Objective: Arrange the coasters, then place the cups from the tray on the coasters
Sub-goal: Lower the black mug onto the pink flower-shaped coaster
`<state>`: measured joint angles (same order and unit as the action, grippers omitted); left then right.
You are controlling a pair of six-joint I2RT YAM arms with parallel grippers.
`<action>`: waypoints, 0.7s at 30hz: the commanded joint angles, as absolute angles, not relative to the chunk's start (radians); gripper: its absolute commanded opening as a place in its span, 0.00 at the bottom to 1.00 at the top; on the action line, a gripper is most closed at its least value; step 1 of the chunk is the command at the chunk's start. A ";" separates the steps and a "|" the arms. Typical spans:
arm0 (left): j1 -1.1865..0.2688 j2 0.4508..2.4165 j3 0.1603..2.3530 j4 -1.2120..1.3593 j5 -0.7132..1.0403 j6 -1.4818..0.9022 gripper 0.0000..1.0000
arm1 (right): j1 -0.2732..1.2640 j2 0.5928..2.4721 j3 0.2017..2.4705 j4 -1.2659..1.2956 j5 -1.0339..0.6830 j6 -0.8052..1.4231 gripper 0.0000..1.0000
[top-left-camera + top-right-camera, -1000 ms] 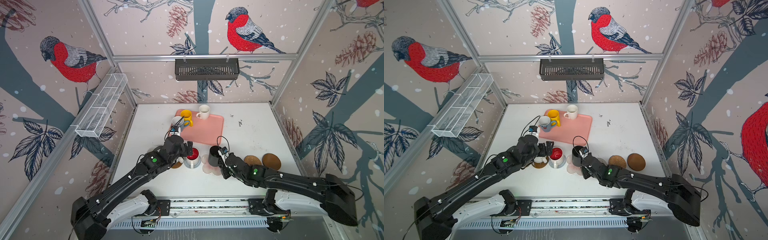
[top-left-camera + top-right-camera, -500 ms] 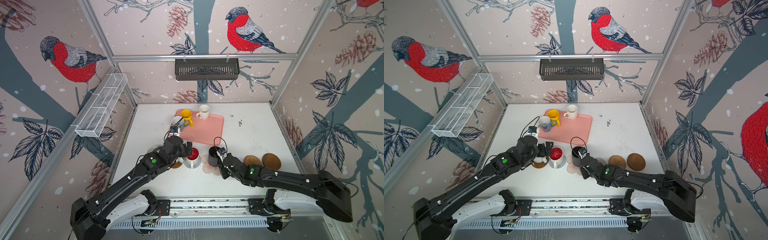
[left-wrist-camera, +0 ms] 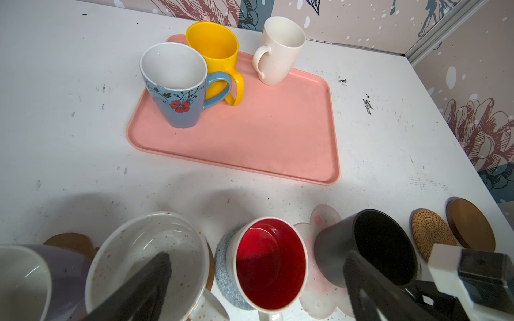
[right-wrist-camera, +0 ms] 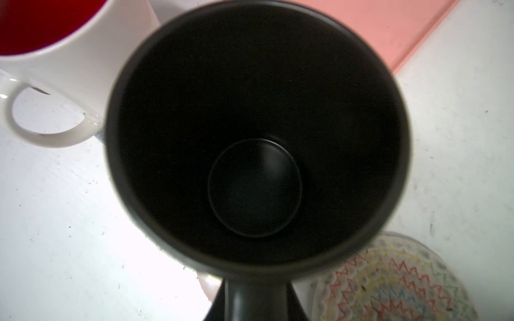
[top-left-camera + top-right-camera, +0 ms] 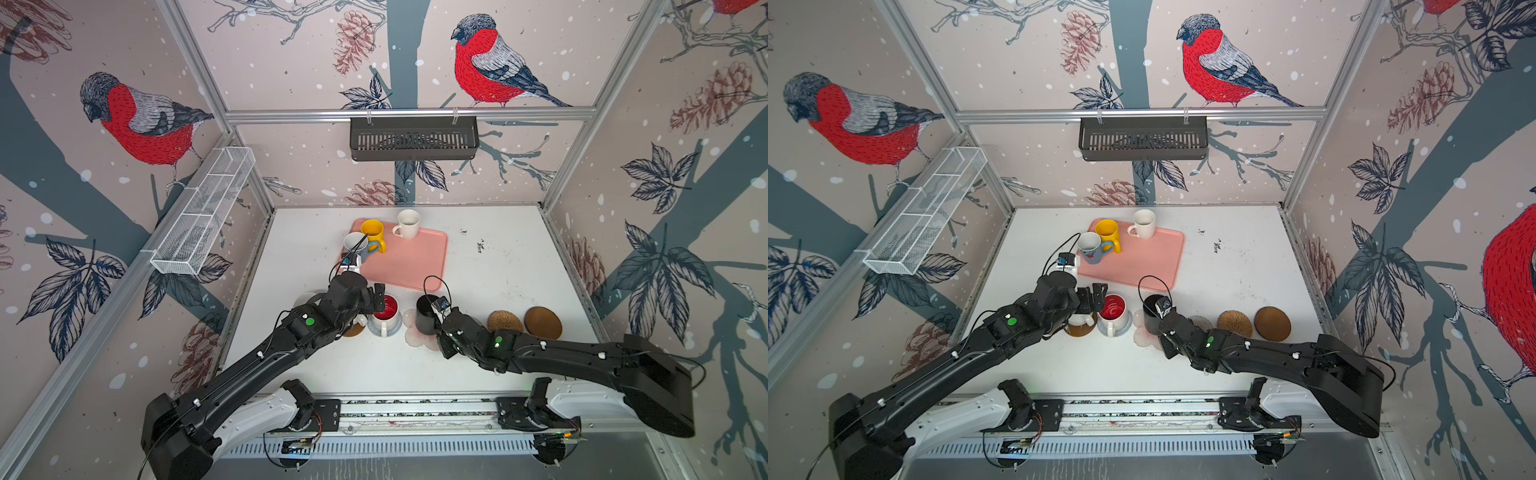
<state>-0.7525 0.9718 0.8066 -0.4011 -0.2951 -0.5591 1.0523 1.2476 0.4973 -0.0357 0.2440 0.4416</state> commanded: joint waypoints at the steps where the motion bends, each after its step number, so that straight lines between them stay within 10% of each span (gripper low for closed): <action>1: -0.753 0.974 0.816 -0.380 -0.308 -0.539 0.97 | 1.052 1.278 0.501 0.062 0.265 0.433 0.02; 9: -0.753 0.977 0.819 -0.385 -0.302 -0.533 0.97 | 1.052 1.301 0.506 0.075 0.267 0.431 0.04; 21: -0.753 0.972 0.822 -0.389 -0.322 -0.528 0.97 | 1.052 1.258 0.494 0.057 0.284 0.446 0.51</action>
<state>-0.7525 0.9710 0.8101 -0.4015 -0.2985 -0.5419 1.0523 1.2701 0.4980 0.0364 0.2634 0.4416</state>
